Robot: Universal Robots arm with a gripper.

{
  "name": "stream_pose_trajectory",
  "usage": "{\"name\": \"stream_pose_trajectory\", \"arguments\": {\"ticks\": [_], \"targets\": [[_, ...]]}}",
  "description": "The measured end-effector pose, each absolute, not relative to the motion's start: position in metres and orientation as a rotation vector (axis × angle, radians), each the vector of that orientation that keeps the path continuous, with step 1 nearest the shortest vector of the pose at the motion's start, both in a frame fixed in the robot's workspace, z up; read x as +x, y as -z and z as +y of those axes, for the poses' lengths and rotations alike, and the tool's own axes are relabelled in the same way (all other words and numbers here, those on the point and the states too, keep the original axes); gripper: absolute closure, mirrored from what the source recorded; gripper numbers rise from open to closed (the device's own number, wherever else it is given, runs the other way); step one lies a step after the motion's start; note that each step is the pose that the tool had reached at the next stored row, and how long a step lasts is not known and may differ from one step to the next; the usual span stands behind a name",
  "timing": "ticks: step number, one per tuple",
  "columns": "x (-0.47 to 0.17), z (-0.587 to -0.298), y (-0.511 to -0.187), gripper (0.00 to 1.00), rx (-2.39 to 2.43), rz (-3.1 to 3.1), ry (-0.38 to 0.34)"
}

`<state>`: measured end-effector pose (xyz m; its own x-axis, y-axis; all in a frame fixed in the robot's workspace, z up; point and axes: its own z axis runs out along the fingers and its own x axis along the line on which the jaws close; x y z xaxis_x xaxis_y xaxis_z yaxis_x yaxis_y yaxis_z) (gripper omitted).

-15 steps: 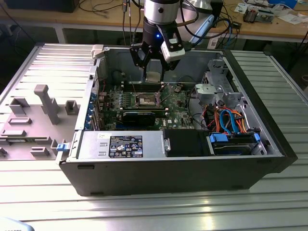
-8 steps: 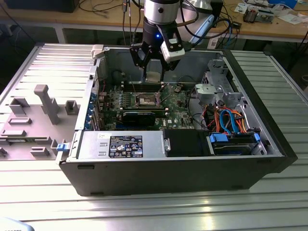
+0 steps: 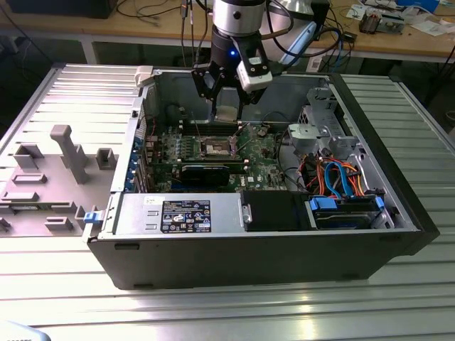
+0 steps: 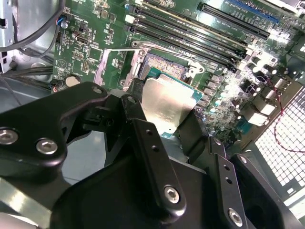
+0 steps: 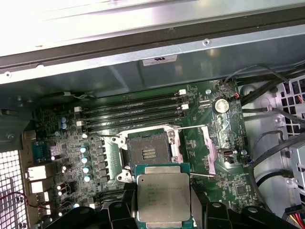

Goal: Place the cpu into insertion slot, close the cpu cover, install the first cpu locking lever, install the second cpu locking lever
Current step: 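Place the cpu into insertion slot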

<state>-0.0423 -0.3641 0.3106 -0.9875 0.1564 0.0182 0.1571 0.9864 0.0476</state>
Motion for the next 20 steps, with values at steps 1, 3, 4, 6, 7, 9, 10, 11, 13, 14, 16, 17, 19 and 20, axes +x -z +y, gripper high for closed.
{"name": "stream_pose_trajectory", "arguments": {"ticks": [1, 3, 4, 6, 7, 9, 10, 11, 13, 14, 16, 17, 19, 20], "targets": [[-0.0422, -0.3641, -0.3106, 0.45, -0.250, -3.116, 0.076], [-0.0423, -0.3641, -0.3106, 0.45, -0.260, -3.116, 0.077], [-0.0423, -0.3641, -0.3106, 0.45, -0.265, -3.115, 0.077], [-0.0423, -0.3641, -0.3106, 0.45, -0.275, -3.115, 0.077], [-0.0423, -0.3641, -0.3106, 0.45, -0.279, -3.114, 0.077], [-0.0423, -0.3641, -0.3106, 0.45, -0.291, -3.113, 0.077], [-0.0423, -0.3641, -0.3106, 0.45, -0.300, -3.113, 0.077], [-0.0423, -0.3641, -0.3106, 0.45, -0.310, -3.112, 0.077], [-0.0423, -0.3641, -0.3105, 0.45, -0.322, -3.111, 0.077], [-0.0423, -0.3641, -0.3105, 0.45, -0.326, -3.110, 0.077], [-0.0423, -0.3641, -0.3105, 0.45, -0.337, -3.109, 0.077], [-0.0423, -0.3641, -0.3105, 0.45, -0.344, -3.109, 0.077], [-0.0423, -0.3641, -0.3105, 0.45, -0.358, -3.107, 0.077], [-0.0423, -0.3641, -0.3105, 0.45, -0.364, -3.107, 0.077]]}}
